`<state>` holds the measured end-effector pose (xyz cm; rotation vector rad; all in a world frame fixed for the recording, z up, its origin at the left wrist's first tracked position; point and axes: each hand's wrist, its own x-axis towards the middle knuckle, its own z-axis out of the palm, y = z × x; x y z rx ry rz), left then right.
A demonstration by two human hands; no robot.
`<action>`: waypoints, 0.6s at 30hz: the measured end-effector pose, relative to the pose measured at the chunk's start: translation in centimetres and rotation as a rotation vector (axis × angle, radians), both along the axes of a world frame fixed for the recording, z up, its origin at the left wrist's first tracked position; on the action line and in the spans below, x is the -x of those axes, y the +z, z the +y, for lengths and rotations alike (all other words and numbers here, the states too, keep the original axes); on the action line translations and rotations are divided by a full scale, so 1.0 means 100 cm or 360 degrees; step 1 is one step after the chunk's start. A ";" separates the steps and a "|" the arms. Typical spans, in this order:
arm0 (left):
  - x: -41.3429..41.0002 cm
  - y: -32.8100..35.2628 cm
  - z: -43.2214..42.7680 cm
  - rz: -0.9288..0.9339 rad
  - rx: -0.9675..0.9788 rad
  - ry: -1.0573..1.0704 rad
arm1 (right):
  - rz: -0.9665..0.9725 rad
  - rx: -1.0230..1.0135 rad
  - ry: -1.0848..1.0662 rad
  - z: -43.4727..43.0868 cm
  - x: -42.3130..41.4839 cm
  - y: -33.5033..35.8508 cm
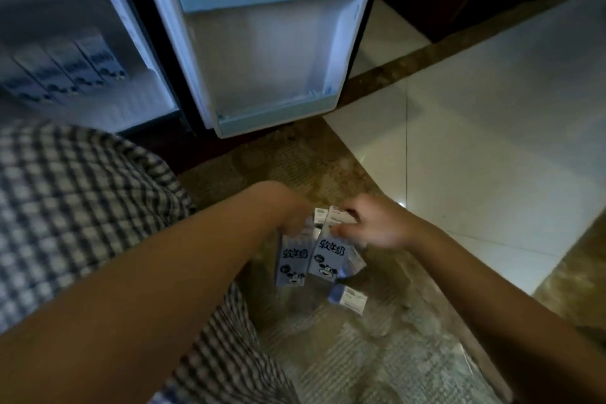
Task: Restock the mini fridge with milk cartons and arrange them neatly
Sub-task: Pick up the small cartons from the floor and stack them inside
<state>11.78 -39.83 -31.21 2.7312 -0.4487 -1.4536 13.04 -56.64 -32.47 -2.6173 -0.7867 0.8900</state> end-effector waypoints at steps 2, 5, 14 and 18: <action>-0.001 0.030 0.007 -0.0056 -0.0019 -0.0042 | -0.0099 0.0012 0.0085 0.012 -0.006 0.030; 0.002 0.071 0.028 -0.0244 0.0023 -0.0059 | -0.0256 0.0065 0.0213 0.032 -0.015 0.073; 0.027 0.177 0.123 -0.0933 0.0477 0.0219 | -0.0771 -0.0095 0.0422 0.104 -0.027 0.193; 0.048 0.204 0.171 -0.1267 0.0598 0.0444 | -0.0880 -0.0183 0.0493 0.143 -0.027 0.228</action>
